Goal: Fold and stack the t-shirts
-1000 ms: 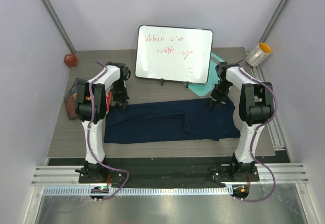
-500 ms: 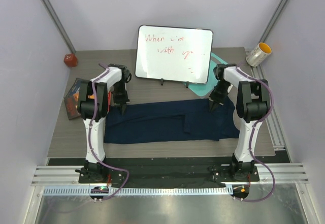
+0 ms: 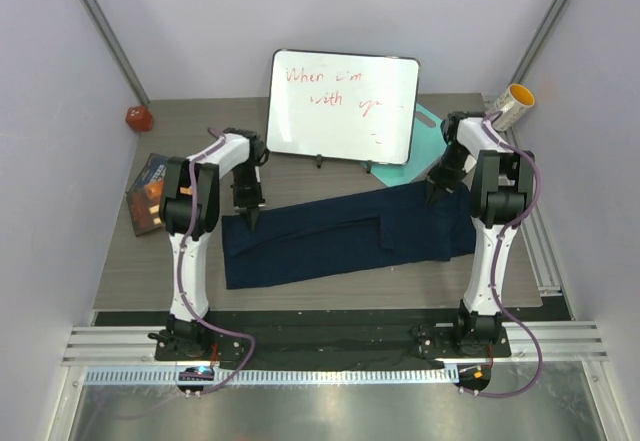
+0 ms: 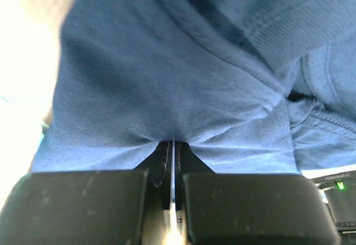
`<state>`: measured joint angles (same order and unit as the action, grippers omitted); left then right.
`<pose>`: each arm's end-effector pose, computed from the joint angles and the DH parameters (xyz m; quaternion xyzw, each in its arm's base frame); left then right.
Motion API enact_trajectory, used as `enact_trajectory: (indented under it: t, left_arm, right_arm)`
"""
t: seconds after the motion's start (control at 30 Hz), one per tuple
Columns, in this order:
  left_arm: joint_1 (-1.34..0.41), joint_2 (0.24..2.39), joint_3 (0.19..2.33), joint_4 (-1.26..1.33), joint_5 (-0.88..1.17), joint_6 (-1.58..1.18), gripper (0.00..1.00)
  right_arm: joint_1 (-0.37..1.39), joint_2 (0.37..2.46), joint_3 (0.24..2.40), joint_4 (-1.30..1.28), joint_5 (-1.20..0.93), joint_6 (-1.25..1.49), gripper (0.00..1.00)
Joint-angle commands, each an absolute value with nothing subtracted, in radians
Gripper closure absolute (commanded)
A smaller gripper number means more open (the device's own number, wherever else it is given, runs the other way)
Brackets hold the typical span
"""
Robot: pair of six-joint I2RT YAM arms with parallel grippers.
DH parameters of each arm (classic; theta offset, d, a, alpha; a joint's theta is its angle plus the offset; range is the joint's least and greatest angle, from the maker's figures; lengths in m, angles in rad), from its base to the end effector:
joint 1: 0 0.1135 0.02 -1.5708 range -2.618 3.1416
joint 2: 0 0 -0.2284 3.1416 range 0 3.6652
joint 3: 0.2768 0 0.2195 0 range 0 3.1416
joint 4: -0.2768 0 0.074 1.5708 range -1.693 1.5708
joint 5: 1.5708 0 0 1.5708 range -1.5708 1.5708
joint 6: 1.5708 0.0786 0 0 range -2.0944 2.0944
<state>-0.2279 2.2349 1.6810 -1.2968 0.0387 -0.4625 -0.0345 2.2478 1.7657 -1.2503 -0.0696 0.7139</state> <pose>0.3205 -0.0775 0.0867 0.1185 -0.9829 -0.0292 0.1377 0.3534 -0.0067 0.0964 -0.3667 -0.9262 -0.0058 0.0876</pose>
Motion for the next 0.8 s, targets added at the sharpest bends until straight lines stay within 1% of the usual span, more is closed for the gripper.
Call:
enact_trajectory:
  t: [0.0, 0.3, 0.37, 0.5, 0.63, 0.77]
  left_arm:
    - [-0.259, 2.250, 1.671, -1.279, 0.043, -0.423, 1.00]
    - [-0.342, 2.226, 1.655, -1.278, 0.115, -0.402, 1.00]
    - [-0.371, 2.218, 1.648, -1.278, 0.143, -0.394, 1.00]
    - [-0.436, 2.204, 1.640, -1.287, 0.117, -0.388, 1.00]
    - [-0.504, 2.186, 1.626, -1.272, 0.144, -0.376, 1.00]
    - [-0.541, 2.180, 1.628, -1.259, 0.185, -0.362, 1.00]
  right_arm:
    - [-0.081, 2.330, 1.908, -1.172, 0.091, 0.733, 0.99]
    - [-0.127, 2.482, 2.210, -1.232, 0.077, 0.730, 0.99]
    - [-0.152, 2.516, 2.247, -1.242, 0.077, 0.729, 0.99]
    - [-0.189, 2.546, 2.289, -1.238, 0.046, 0.733, 0.96]
    - [-0.206, 2.560, 2.316, -1.232, 0.037, 0.733, 0.86]
    - [-0.219, 2.563, 2.348, -1.221, 0.014, 0.730, 0.79]
